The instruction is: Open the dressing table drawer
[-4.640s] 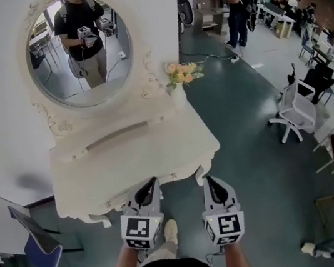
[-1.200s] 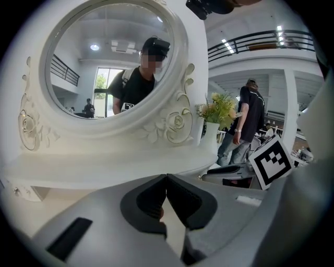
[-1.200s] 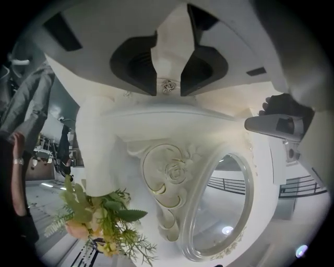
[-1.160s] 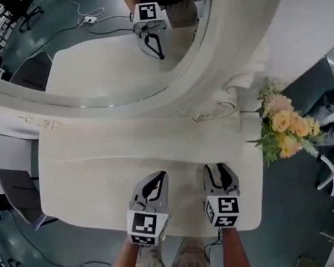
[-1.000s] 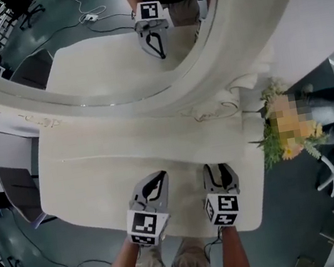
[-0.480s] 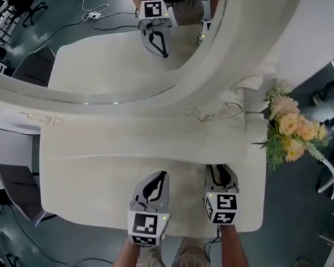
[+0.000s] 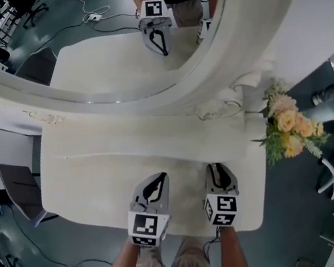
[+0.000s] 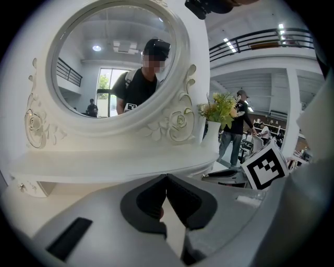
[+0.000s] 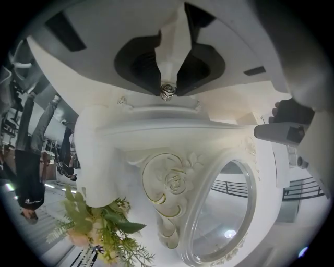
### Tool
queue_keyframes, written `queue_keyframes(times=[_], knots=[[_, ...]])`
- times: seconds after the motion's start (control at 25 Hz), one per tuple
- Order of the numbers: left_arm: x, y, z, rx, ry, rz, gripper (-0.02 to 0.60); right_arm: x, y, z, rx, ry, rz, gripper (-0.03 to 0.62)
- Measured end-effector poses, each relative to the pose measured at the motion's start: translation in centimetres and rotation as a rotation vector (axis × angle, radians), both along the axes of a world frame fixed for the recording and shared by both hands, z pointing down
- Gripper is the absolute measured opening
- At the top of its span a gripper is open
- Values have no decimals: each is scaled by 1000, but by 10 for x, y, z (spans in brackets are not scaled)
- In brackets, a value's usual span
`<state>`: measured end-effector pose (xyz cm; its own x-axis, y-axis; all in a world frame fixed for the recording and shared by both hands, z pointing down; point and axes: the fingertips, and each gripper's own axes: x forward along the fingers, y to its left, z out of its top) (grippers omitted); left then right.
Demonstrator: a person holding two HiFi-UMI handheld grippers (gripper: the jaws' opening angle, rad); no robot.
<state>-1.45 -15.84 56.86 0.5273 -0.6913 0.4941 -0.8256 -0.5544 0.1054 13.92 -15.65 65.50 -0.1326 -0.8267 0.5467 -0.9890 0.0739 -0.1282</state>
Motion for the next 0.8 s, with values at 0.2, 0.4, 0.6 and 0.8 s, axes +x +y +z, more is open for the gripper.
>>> queue_keyframes(times=[0.2, 0.4, 0.6, 0.8], knots=[[-2, 5, -4, 19, -6, 11, 3, -5, 11, 0, -3, -9, 3, 94], [-4, 14, -8, 27, -17, 17, 3, -5, 20, 2, -5, -15, 9, 94], [-7, 23, -11, 33, -25, 21, 3, -7, 30, 4, -10, -21, 12, 94], [-6, 31, -12, 35, -26, 29, 3, -10, 38, 3, -1, -28, 11, 94]])
